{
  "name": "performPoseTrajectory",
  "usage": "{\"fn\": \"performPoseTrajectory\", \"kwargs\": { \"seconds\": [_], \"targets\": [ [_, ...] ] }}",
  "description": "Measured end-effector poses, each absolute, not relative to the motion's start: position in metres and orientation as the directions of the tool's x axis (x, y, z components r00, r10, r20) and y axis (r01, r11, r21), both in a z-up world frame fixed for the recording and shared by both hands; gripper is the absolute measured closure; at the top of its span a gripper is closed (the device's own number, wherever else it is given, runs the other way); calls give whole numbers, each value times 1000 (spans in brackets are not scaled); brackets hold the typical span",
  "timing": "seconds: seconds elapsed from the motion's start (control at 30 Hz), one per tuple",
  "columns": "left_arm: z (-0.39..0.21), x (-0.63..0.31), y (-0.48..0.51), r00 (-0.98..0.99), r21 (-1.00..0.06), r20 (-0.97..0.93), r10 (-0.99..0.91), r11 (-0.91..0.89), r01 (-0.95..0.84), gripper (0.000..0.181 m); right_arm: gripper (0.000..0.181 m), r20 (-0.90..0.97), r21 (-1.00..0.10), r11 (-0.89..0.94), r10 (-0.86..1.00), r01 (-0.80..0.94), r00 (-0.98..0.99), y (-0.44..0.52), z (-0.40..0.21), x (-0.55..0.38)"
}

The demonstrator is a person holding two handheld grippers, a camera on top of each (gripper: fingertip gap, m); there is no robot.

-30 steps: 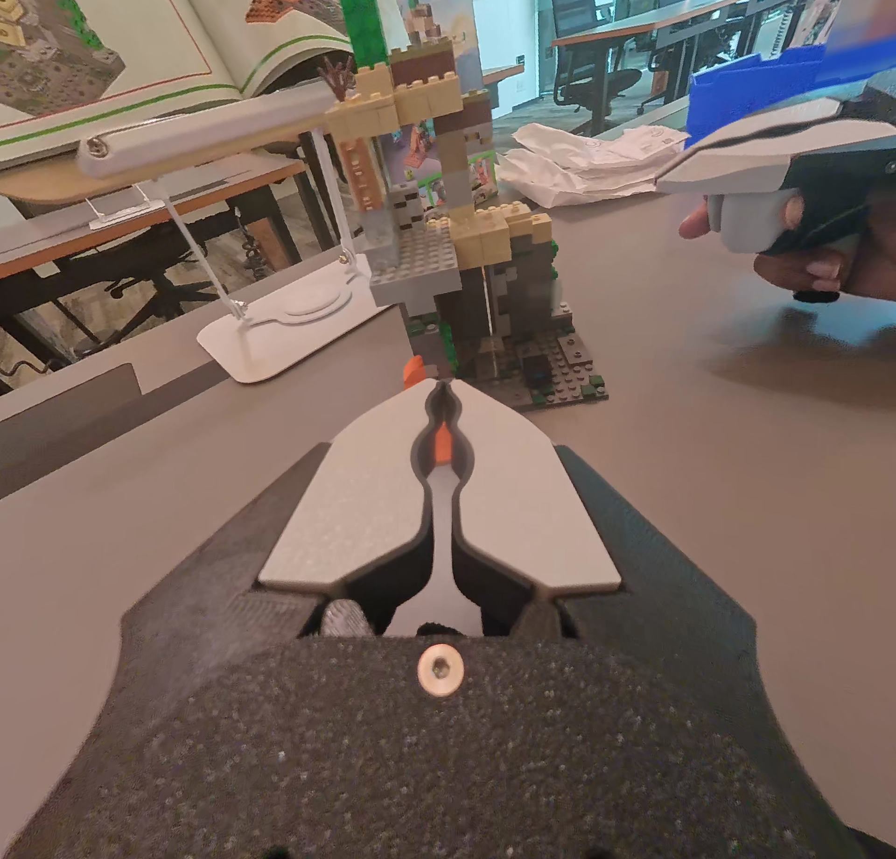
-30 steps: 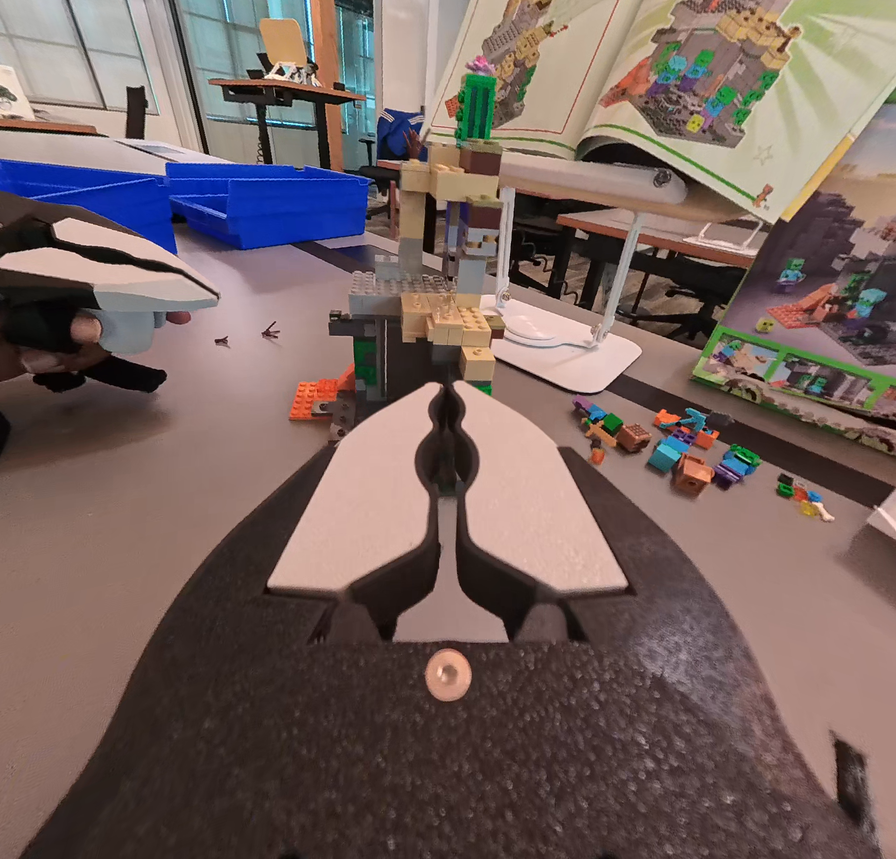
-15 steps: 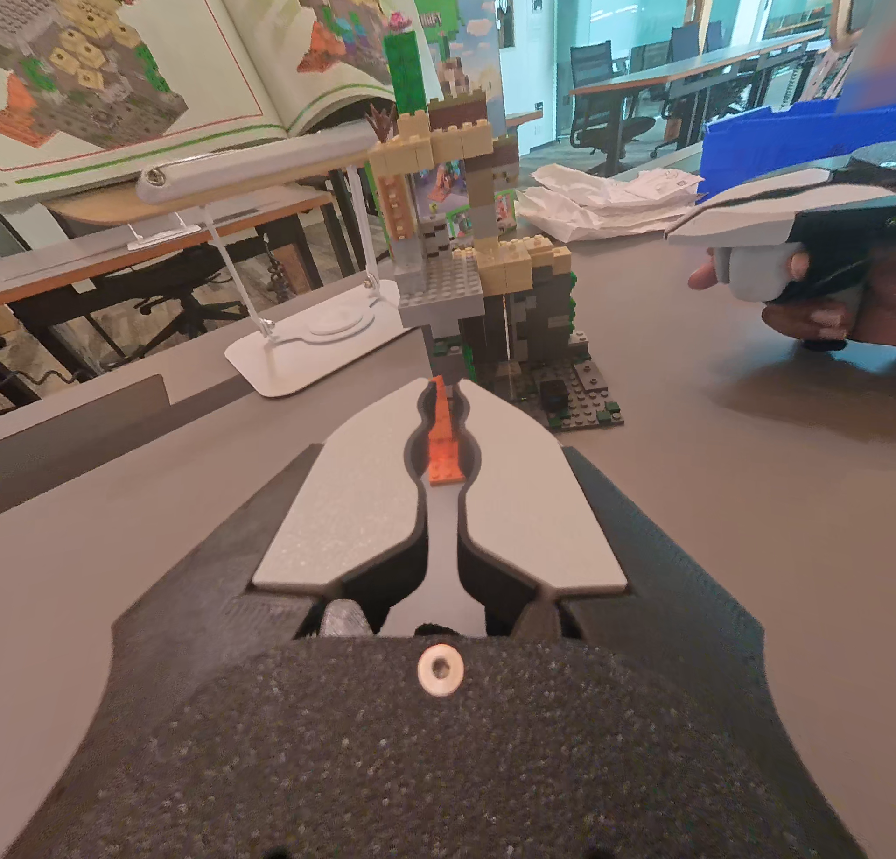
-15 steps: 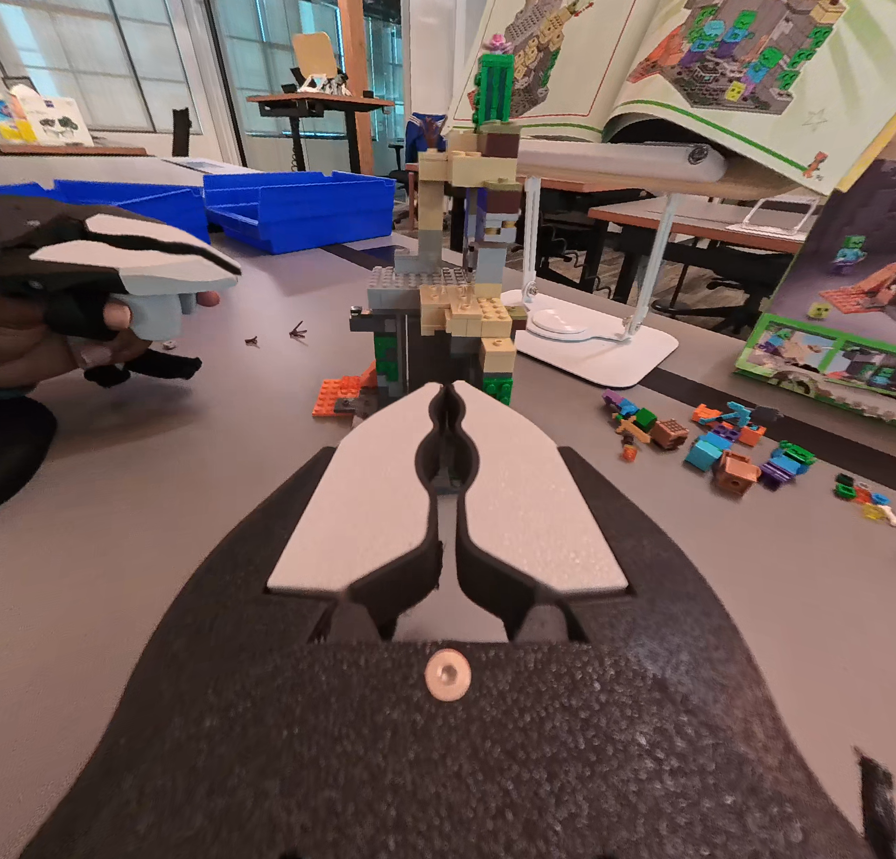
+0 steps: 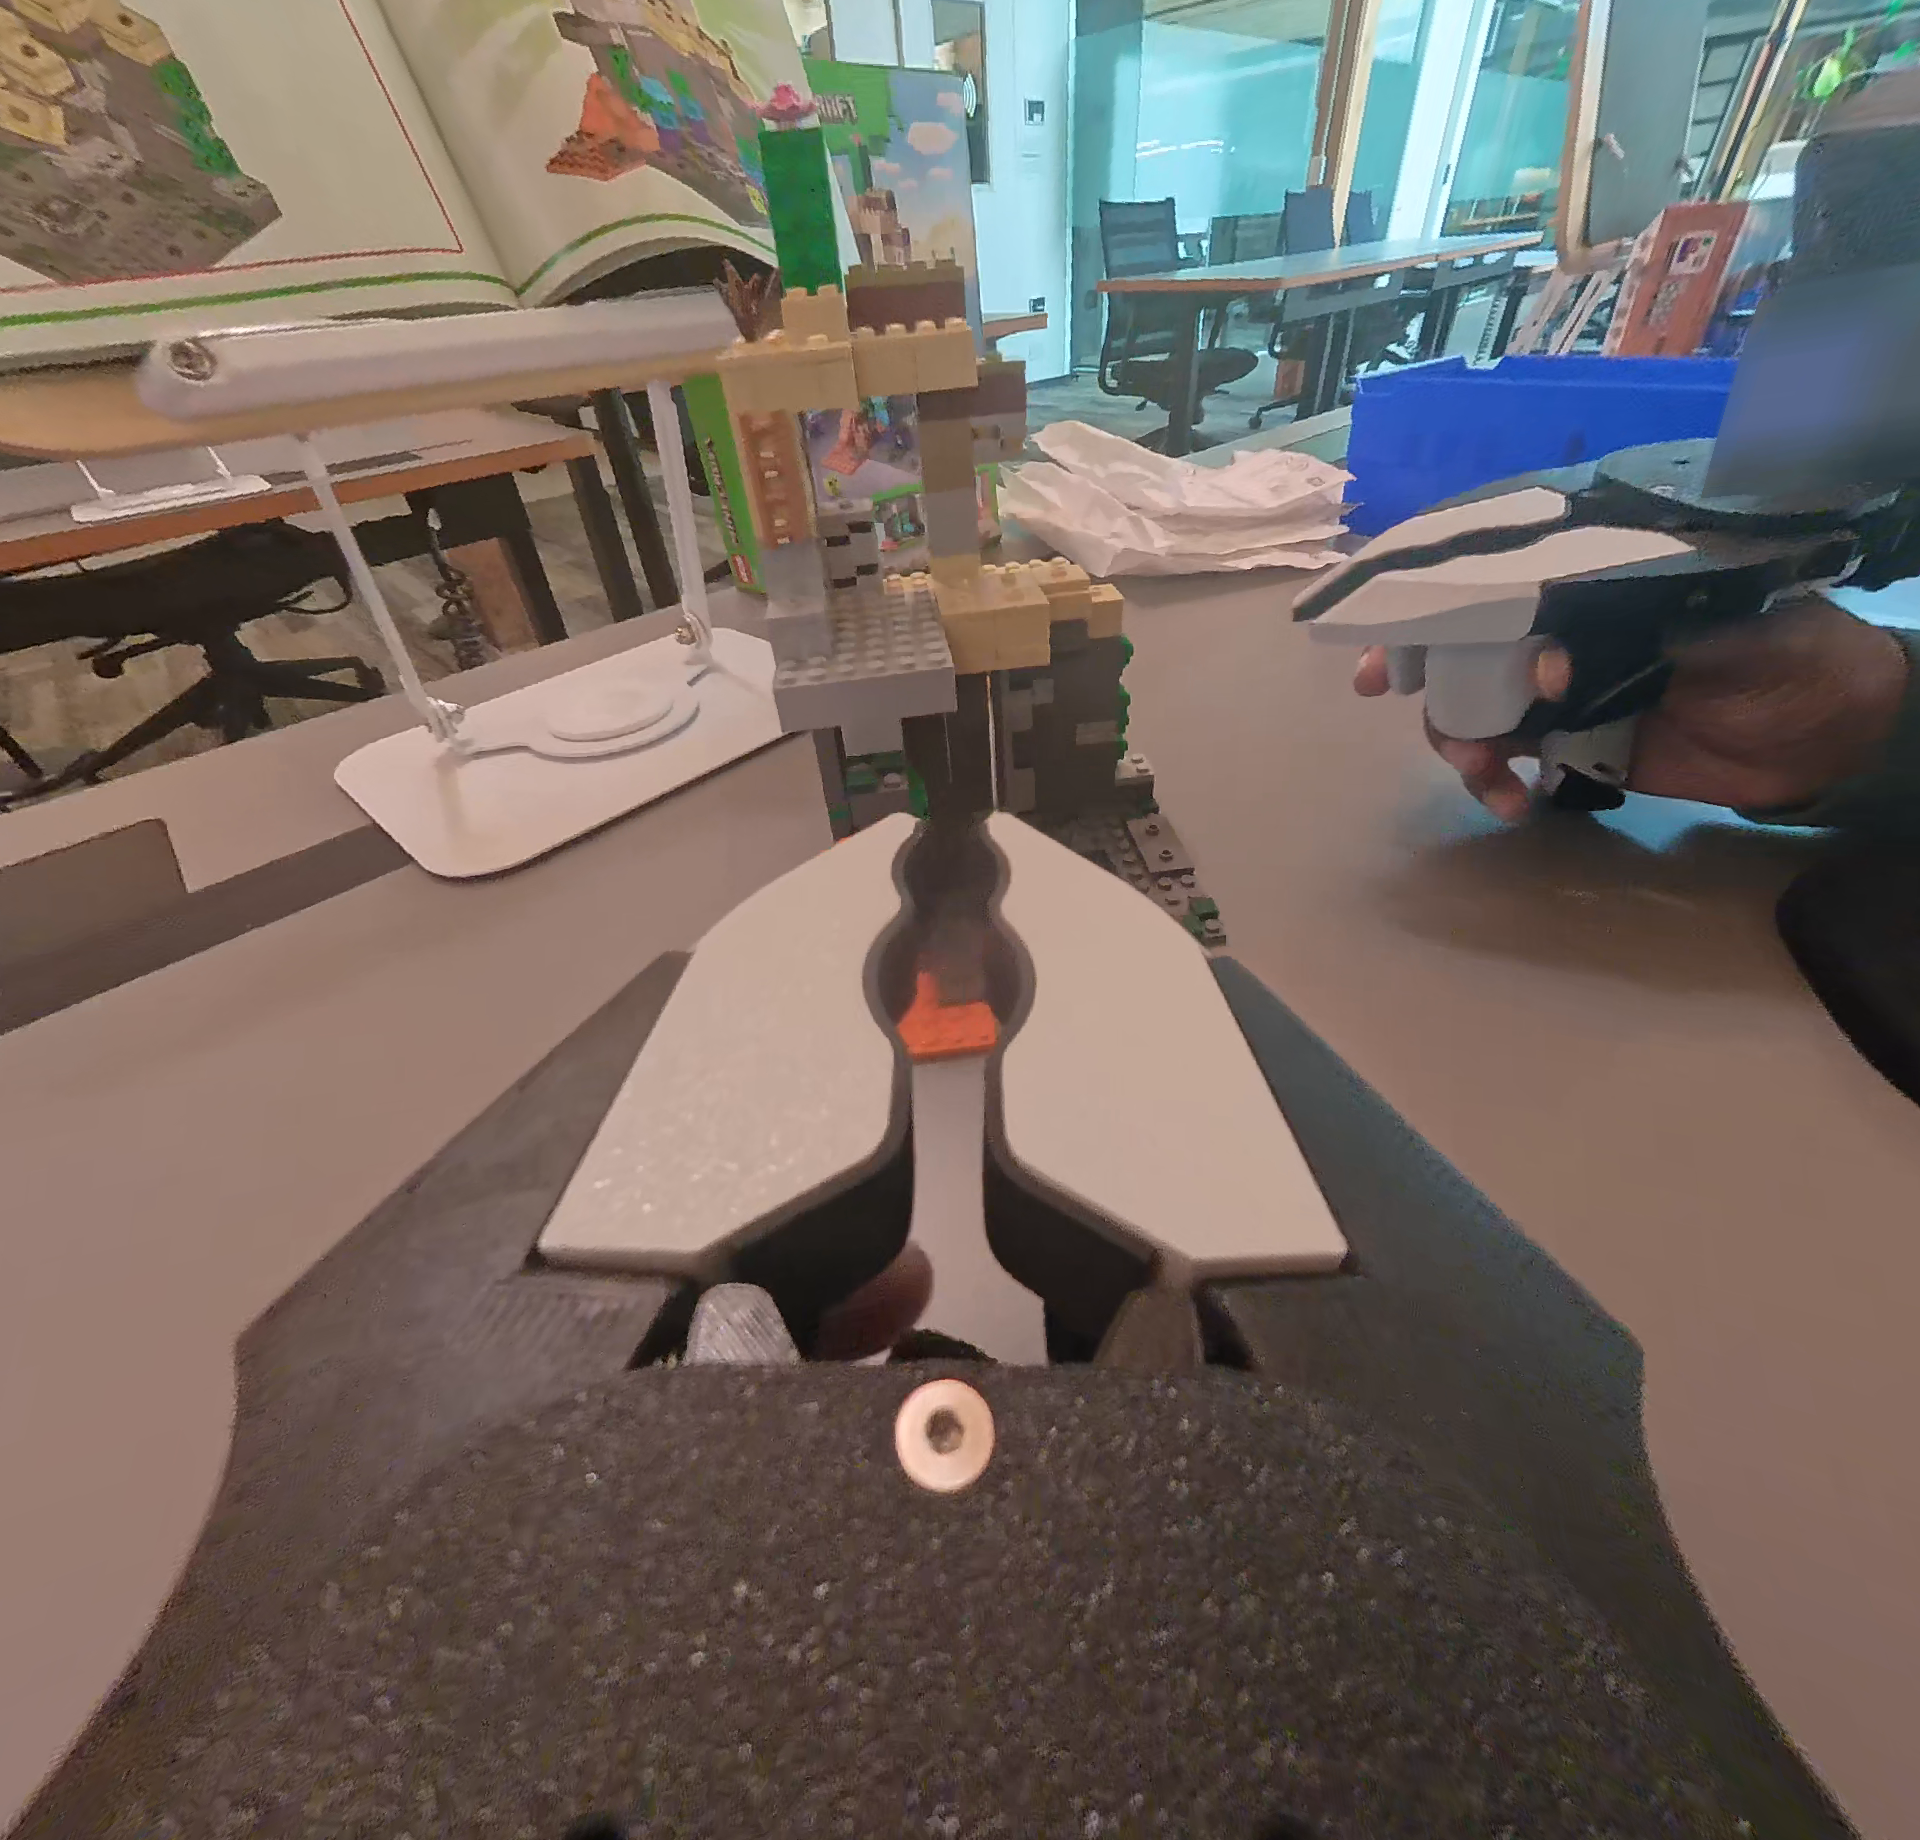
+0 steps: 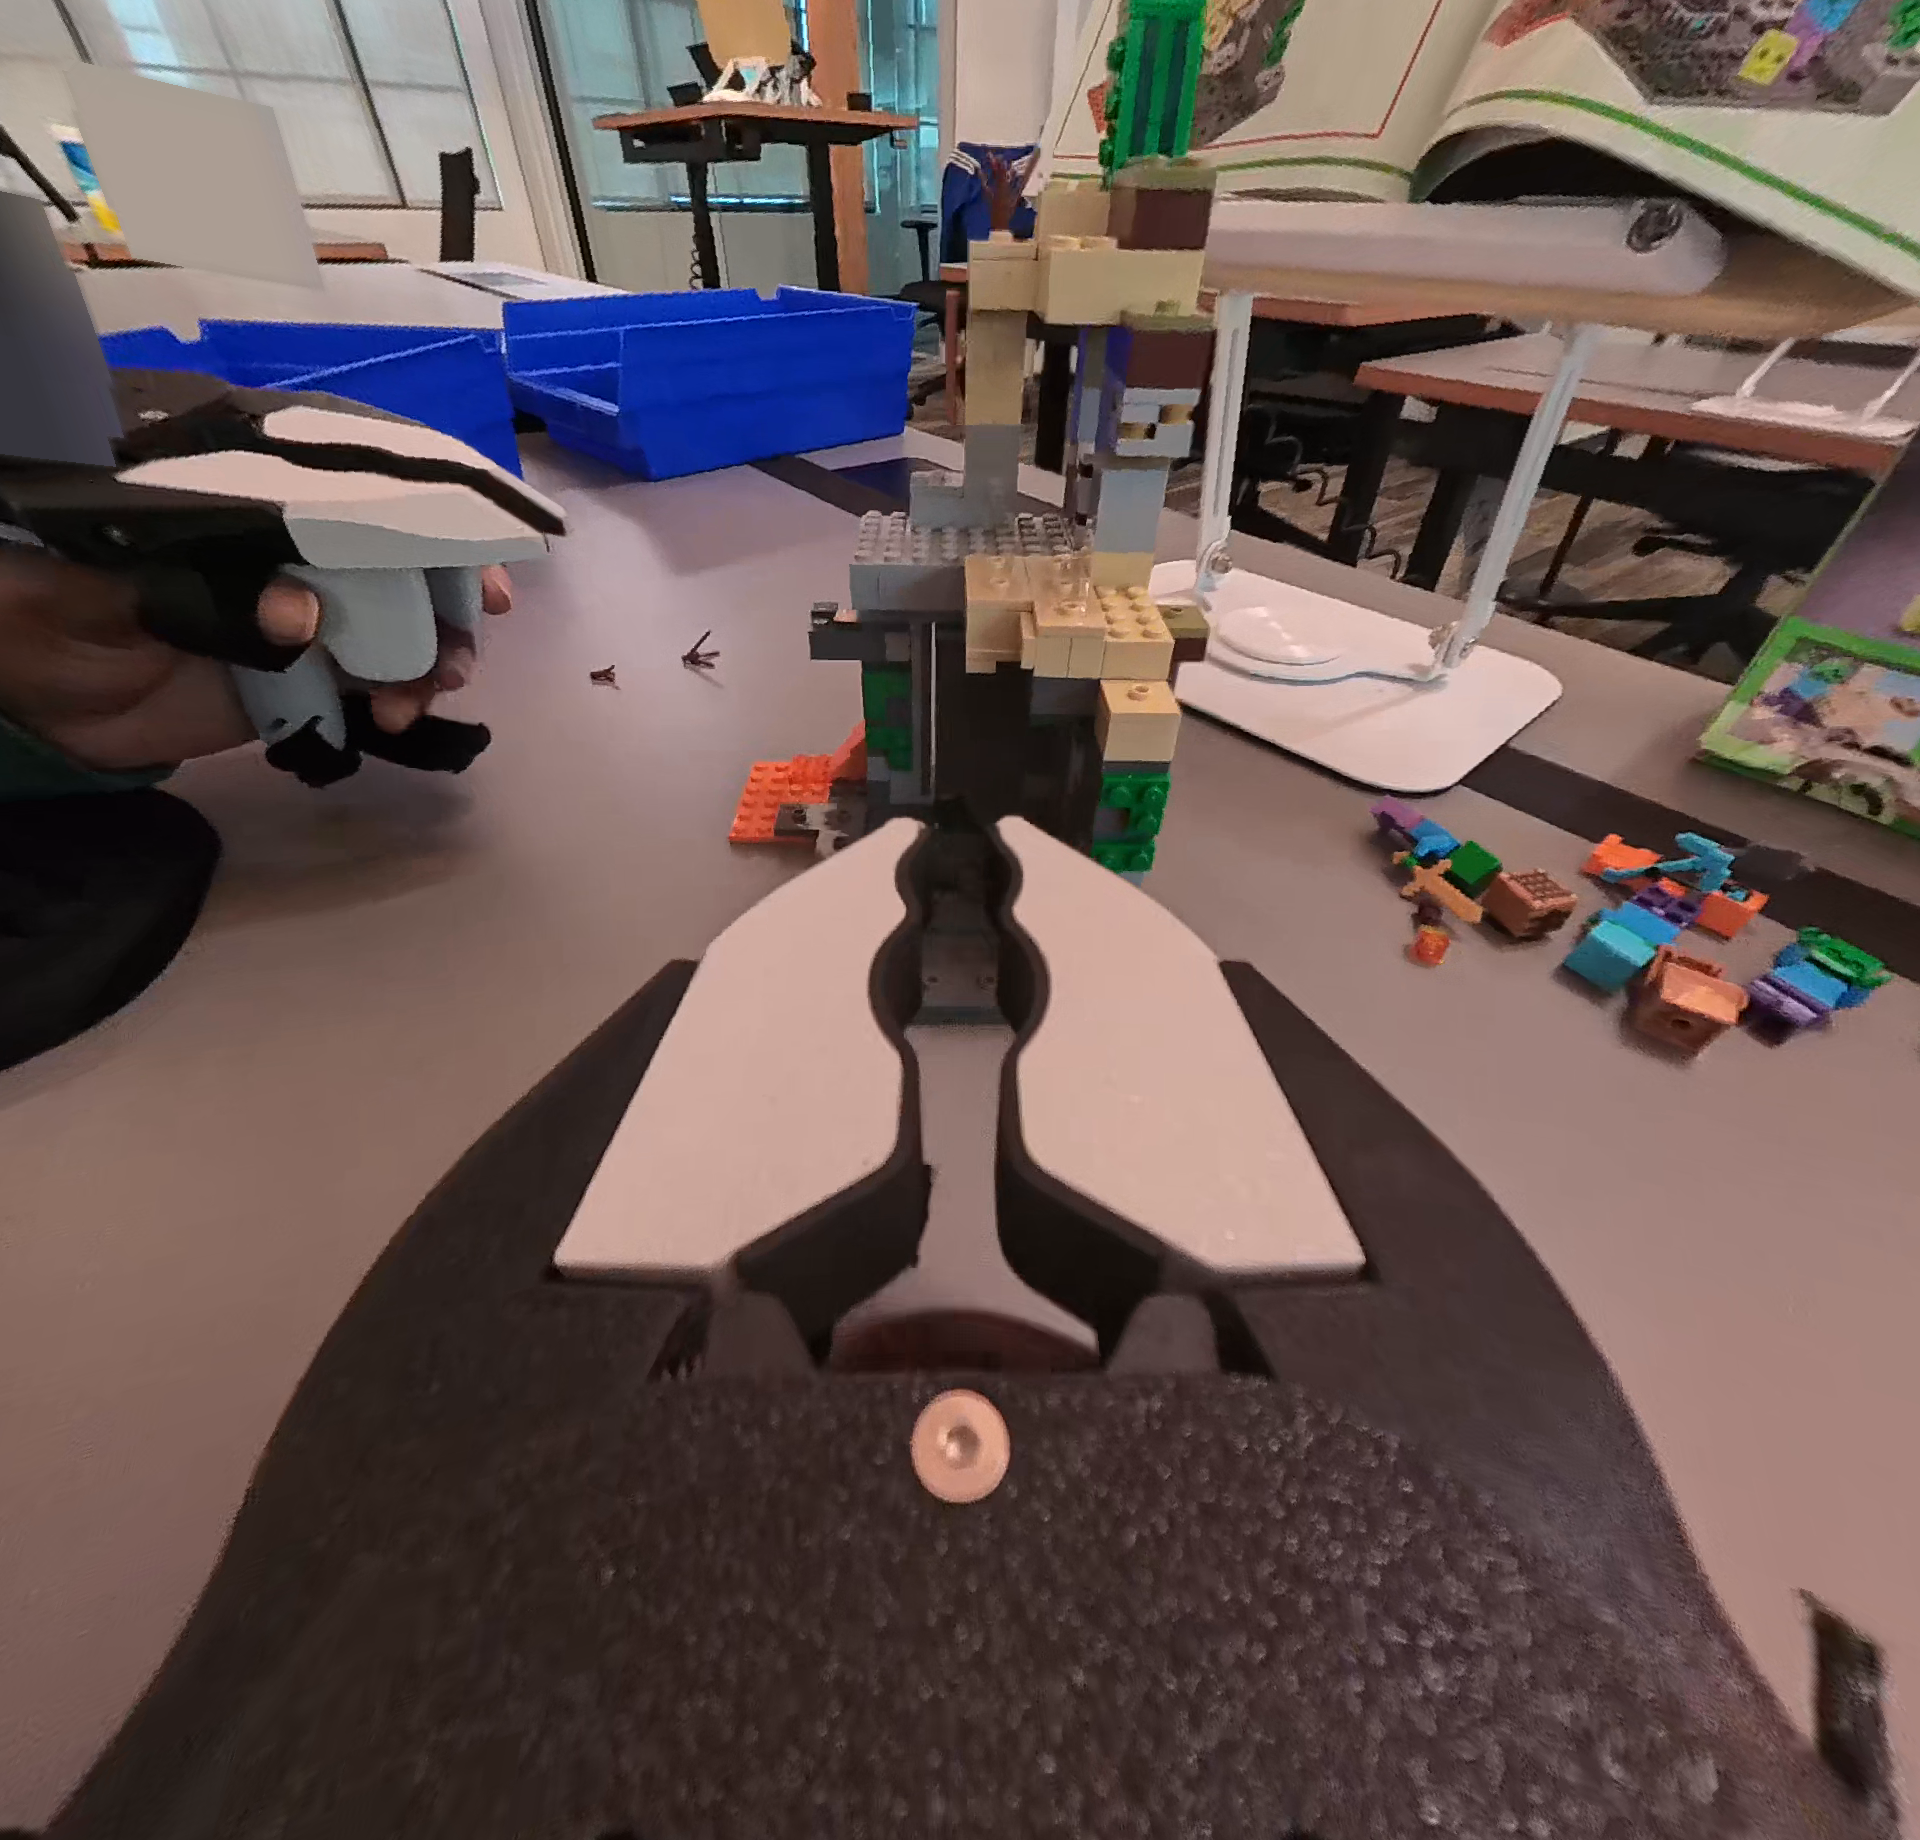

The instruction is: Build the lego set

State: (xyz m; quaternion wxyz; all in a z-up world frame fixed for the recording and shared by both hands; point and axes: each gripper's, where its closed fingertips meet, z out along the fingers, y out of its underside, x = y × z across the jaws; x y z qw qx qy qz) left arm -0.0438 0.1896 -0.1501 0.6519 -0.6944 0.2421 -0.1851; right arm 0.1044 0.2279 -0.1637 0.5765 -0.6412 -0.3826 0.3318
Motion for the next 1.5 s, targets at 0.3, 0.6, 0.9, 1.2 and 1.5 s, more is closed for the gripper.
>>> {"fn": "performPoseTrajectory", "kwargs": {
  "seconds": [0.3, 0.6, 0.9, 1.2, 1.5],
  "targets": [
    [-150, -47, 189, 812, -996, -10, -584, -66, -60, 178, 181, 41, -990, -25, 893, 140, 449, 221, -166, 101],
    [-148, -44, 186, 802, -995, -66, -593, -22, -99, 181, 180, 51, -993, -4, 877, 114, 478, 227, -164, 105],
    [-152, -43, 188, 802, -989, -117, -585, -4, -147, 181, 170, 68, -990, 6, 896, 142, 438, 254, -150, 104],
    [-155, -45, 189, 802, -989, -110, -587, -17, -148, 181, 155, 112, -889, 135, 991, 437, -78, 321, -144, 74],
    [-160, -40, 189, 781, -985, -130, -610, -10, -172, 181, 155, -94, -851, 89, 943, 518, -318, 340, -168, 60]
  ]
}}
